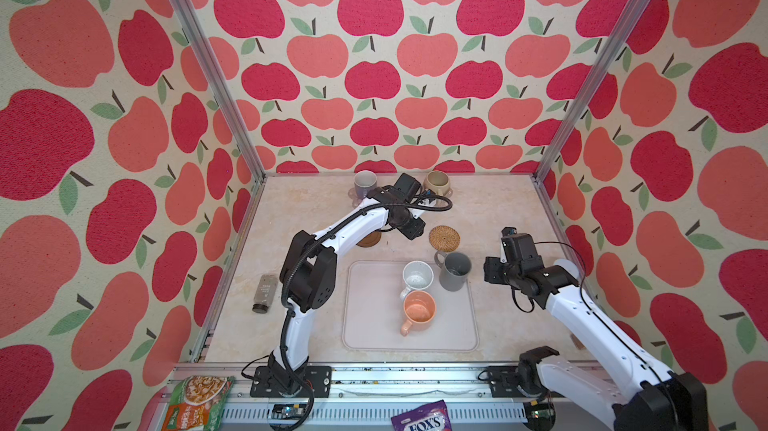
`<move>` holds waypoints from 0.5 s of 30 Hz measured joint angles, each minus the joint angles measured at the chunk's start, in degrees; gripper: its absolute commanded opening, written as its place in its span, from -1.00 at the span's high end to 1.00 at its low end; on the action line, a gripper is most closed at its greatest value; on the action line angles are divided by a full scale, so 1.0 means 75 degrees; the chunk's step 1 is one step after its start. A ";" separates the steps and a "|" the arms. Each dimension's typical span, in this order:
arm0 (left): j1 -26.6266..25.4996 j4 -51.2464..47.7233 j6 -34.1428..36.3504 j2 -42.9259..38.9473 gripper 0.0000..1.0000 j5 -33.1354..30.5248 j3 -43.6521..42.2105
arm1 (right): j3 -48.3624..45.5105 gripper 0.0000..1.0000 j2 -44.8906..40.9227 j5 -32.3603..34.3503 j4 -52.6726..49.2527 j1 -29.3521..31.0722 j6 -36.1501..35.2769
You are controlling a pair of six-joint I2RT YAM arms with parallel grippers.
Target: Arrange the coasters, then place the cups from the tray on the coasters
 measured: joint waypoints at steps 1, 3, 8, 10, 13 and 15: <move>0.0003 0.0012 0.0000 0.0000 0.19 0.0000 -0.0012 | 0.0000 -0.28 -0.0012 0.0000 0.0000 0.0000 0.0000; 0.0006 0.0020 -0.0017 0.0000 0.19 0.0000 -0.0026 | -0.0003 -0.28 -0.0035 0.0000 0.0000 0.0000 0.0000; 0.0009 0.0023 -0.0023 0.0000 0.19 0.0000 -0.0061 | -0.0003 -0.27 -0.0096 0.0000 0.0000 0.0000 -0.0003; 0.0006 0.0026 -0.0023 0.0000 0.19 0.0000 -0.0070 | -0.0003 -0.28 -0.0105 0.0000 0.0000 0.0000 -0.0006; 0.0009 0.0026 -0.0032 0.0000 0.19 0.0000 -0.0093 | -0.0003 -0.27 -0.0111 0.0000 0.0000 0.0000 -0.0023; 0.0015 0.0029 -0.0050 0.0000 0.19 0.0000 -0.0093 | -0.0003 -0.27 -0.0111 0.0000 0.0000 0.0000 -0.0029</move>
